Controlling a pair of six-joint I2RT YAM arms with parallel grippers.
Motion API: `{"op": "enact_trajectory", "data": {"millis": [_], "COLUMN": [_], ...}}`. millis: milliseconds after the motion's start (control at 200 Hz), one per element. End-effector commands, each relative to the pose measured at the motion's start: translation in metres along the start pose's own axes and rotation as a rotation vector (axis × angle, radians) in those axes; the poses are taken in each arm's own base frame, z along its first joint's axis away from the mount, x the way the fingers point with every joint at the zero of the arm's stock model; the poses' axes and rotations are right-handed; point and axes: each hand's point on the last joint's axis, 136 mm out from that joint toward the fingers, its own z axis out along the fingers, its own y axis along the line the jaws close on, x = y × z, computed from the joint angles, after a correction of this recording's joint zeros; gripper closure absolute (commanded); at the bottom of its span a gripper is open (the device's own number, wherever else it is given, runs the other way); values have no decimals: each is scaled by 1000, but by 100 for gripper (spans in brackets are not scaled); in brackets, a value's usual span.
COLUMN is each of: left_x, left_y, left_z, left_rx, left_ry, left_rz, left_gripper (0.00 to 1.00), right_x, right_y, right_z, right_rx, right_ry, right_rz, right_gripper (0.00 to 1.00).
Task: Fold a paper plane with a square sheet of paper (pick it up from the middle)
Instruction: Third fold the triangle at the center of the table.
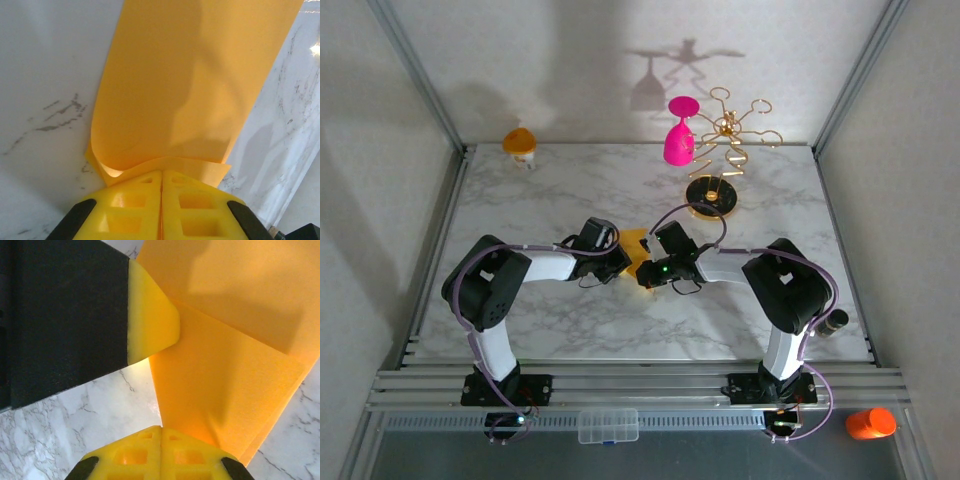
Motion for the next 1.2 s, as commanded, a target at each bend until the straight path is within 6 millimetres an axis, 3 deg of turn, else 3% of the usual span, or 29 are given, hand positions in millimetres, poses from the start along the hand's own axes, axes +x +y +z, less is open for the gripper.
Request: {"op": "enact_trajectory", "data": {"millis": [0,456,646,766,1192], "left_x": [7,7,7,6,5], "left_y": [54,55,56,56,52], "left_z": [9,9,9,9,8], "left_rx": [-192,-203,-210,-212,-206], "left_ry": [7,3,3,0,0], "left_rz": [-43,-43,-42,-38,-31], "left_gripper": [92,92,92,92,92], "right_x": [3,18,-9,-9,19], "right_y": [-9,-21,8,20,-13], "right_z": [3,8,-11,-12,5], "right_rx": [46,82,3,-58,50], "right_ry": [19,64,-12,0,76], "right_rz": [10,25,-2,1,46], "right_gripper": [93,93,93,93,94]}}
